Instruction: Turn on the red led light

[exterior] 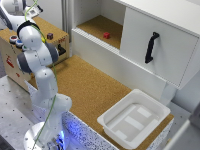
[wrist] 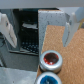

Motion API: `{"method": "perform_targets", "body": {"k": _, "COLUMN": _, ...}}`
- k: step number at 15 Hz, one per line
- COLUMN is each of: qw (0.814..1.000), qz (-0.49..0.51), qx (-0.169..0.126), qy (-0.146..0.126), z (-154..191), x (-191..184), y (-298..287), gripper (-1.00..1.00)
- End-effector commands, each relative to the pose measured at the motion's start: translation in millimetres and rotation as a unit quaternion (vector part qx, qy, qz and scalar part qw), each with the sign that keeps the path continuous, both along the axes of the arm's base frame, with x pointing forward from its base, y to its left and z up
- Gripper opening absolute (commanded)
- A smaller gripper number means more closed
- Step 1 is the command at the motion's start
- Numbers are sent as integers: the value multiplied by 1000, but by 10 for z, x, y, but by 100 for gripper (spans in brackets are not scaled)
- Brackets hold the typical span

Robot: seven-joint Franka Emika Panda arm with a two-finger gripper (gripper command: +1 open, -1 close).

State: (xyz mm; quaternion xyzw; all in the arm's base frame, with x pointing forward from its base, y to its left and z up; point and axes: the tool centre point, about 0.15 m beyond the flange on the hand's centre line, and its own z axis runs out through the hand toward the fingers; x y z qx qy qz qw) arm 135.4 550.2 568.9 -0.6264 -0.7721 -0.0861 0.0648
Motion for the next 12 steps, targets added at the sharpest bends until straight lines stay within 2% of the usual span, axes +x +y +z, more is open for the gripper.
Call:
{"method": "perform_targets", "body": {"k": 1, "qw": 986, "qz": 38, "qx": -158, "qy": -20, "z": 162, "x": -8, "y": 660, "gripper": -100}}
{"method": "perform_targets", "body": {"k": 3, "qw": 982, "qz": 31, "qx": -183, "qy": -36, "z": 162, "x": 30, "y": 663, "gripper": -100}}
{"method": "perform_targets", "body": {"k": 5, "qw": 980, "qz": 23, "qx": -193, "qy": -37, "z": 131, "x": 61, "y": 654, "gripper": -100}}
{"method": "perform_targets", "body": {"k": 12, "qw": 983, "qz": 14, "qx": -183, "qy": -7, "z": -127, "x": 32, "y": 718, "gripper": -100}}
